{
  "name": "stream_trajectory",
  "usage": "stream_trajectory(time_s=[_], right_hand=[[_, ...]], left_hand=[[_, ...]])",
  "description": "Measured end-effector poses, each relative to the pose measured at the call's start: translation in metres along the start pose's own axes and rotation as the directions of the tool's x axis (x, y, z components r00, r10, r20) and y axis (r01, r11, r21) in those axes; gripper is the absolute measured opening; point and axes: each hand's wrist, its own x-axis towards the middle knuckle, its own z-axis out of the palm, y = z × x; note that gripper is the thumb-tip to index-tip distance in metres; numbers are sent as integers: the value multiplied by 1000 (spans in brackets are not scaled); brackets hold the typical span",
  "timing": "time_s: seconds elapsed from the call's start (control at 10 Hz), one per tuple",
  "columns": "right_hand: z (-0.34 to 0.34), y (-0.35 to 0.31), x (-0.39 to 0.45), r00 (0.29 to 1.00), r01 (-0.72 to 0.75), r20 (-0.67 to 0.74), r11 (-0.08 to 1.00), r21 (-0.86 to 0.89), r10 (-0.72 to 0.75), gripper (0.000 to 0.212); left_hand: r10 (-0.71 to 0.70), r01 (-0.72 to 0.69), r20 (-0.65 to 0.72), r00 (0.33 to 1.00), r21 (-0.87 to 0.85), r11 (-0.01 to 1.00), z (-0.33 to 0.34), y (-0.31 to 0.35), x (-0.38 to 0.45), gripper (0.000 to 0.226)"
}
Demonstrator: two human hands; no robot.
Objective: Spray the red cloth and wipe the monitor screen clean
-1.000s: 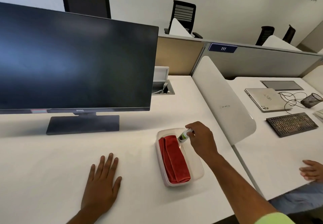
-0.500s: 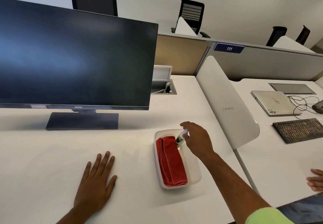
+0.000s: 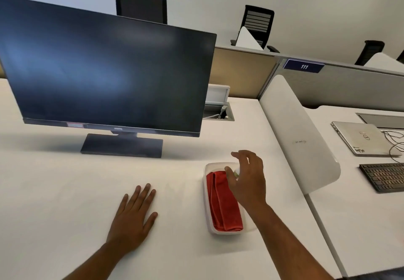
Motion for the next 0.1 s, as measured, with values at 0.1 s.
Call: stream_trajectory(time_s=[0.1], right_hand=[[16,-31,-20,997,78,-22,994,75,-76,39]], left_hand=[[9,-9,45,999,-6,1000,2,-2,5,80]])
